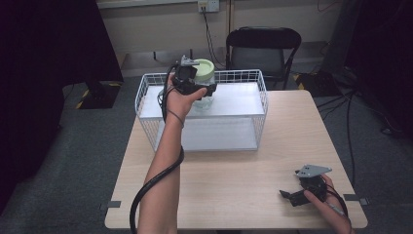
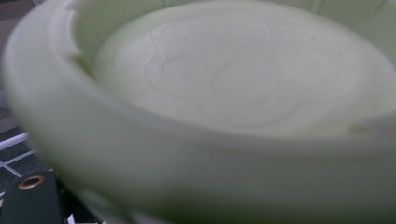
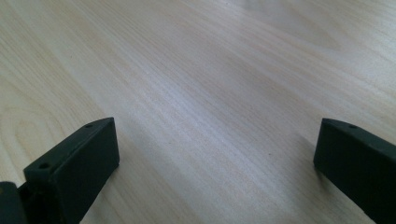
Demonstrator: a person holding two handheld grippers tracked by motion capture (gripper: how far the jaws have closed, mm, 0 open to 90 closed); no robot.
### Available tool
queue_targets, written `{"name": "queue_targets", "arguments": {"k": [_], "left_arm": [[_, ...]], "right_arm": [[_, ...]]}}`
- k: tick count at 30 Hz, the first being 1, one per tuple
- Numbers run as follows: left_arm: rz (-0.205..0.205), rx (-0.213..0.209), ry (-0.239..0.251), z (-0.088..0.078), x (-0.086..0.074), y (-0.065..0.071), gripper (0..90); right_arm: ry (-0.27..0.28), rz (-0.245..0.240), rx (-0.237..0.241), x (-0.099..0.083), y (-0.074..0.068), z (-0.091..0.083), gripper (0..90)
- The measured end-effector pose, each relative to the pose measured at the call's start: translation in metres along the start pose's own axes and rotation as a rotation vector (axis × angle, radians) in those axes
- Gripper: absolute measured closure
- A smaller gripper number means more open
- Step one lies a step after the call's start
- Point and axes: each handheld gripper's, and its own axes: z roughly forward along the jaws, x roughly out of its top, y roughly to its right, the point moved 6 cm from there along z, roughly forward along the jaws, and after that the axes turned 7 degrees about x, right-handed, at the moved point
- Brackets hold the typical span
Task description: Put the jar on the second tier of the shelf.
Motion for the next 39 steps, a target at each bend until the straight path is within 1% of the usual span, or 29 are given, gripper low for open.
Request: {"name": "queue_targets", "arguments": {"k": [4,8,10,15,18,21,23,26,28,31,33,34,36,39], "left_arm": [[-0.004,0.009,-0.003,-0.001,-0.002,-0.001,7.8],[-0.028,0.008,0.005,-0.005,-0.003,-0.003,4.8],[-0.021,0.008,0.002,-0.007,-0.004,-0.003,4.5],[-0.042,0.0,0.022,-0.014,-0.004,-0.004,2.7],[-0.034,-0.007,0.023,-0.019,-0.005,-0.003,2.4],[-0.035,-0.012,0.026,-0.023,-0.007,-0.002,1.7],[-0.045,-0.016,0.037,-0.025,-0.008,-0.002,1.2],[-0.041,-0.017,0.038,-0.028,-0.01,-0.002,0.5],[-0.039,-0.02,0.047,-0.031,-0.01,-0.001,0.5],[-0.045,-0.03,0.05,-0.034,-0.012,0.0,0.5],[-0.035,-0.031,0.061,-0.037,-0.013,0.0,0.5],[-0.039,-0.033,0.069,-0.038,-0.014,0.0,0.5],[-0.043,-0.039,0.07,-0.04,-0.016,0.001,0.5],[-0.034,-0.044,0.074,-0.044,-0.019,0.002,0.5]], "right_arm": [[0.0,0.0,0.0,0.0,0.0,0.0,0.0],[0.0,0.0,0.0,0.0,0.0,0.0,0.0],[0.001,0.0,0.0,0.0,0.0,0.0,0.0],[0.001,0.0,0.0,0.0,0.0,0.0,0.0],[0.001,0.0,0.0,0.0,0.0,0.0,0.0],[0.001,0.0,0.0,0.0,0.0,0.0,0.0],[0.001,0.0,0.0,0.0,0.0,0.0,0.0],[0.001,0.0,0.0,0.0,0.0,0.0,0.0],[0.001,0.0,0.0,0.0,0.0,0.0,0.0],[0.001,0.0,0.0,0.0,0.0,0.0,0.0],[0.001,0.0,0.0,0.0,0.0,0.0,0.0],[0.001,0.0,0.0,0.0,0.0,0.0,0.0],[0.001,0.0,0.0,0.0,0.0,0.0,0.0],[0.001,0.0,0.0,0.0,0.0,0.0,0.0]]}}
